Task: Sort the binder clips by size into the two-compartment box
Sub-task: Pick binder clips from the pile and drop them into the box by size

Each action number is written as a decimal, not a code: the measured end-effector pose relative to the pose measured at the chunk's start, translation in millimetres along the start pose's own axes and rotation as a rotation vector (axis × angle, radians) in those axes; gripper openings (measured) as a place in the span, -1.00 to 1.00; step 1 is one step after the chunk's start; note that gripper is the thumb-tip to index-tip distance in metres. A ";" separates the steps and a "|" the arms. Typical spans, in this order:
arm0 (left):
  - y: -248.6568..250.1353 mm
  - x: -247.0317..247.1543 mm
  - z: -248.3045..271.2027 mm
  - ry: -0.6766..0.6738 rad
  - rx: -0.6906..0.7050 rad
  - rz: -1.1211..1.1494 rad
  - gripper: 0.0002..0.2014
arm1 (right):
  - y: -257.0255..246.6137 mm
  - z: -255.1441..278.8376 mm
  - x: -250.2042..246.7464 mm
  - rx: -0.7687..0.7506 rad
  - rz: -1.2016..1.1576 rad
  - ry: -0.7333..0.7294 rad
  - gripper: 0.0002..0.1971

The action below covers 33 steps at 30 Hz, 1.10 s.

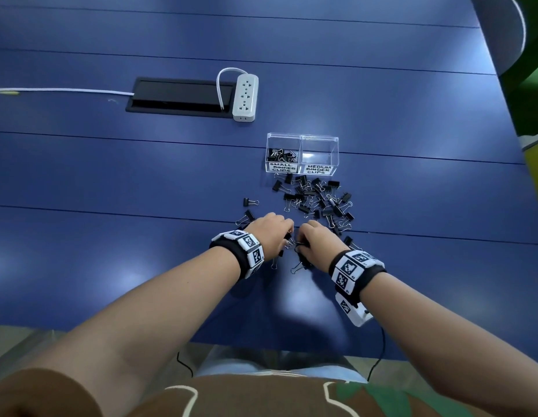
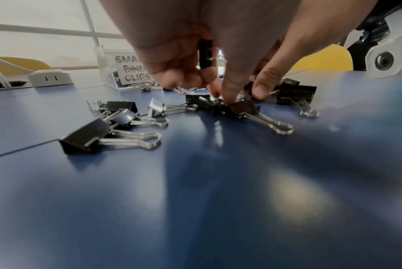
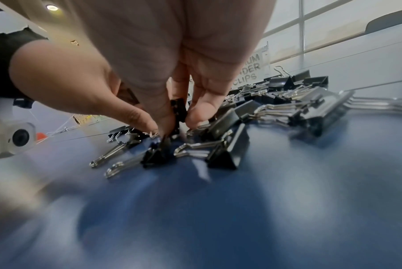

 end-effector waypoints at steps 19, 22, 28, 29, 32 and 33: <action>-33.9 -43.1 -2.6 0.239 -0.195 0.302 -0.84 | -73.3 -110.8 -138.3 0.050 -0.179 0.266 -0.82; -45.3 -66.2 -8.9 0.302 -0.235 0.299 -0.83 | -72.6 -112.6 -135.0 0.024 -0.184 0.249 -0.74; -60.1 -116.2 -38.7 0.373 -0.281 0.214 -0.80 | -17.1 -85.3 -138.8 0.114 -0.352 0.358 -0.87; -62.6 -122.4 -45.5 0.369 -0.285 0.196 -0.78 | -2.6 -78.2 -133.3 0.153 -0.349 0.358 -0.89; -70.3 -134.6 -64.1 0.338 -0.313 0.139 -0.76 | 36.1 -60.5 -106.2 0.251 -0.286 0.300 -0.89; -72.3 -136.2 -68.7 0.319 -0.326 0.117 -0.75 | 44.9 -56.4 -95.1 0.271 -0.248 0.271 -0.89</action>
Point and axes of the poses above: each hand's wrist, its own z-axis away from the middle knuckle, its own x-axis out of the palm, y = z × x, the point moved 6 cm from there along -z, towards the middle knuckle, and after that the axes turned 15 degrees about x, right-handed, at the moved point
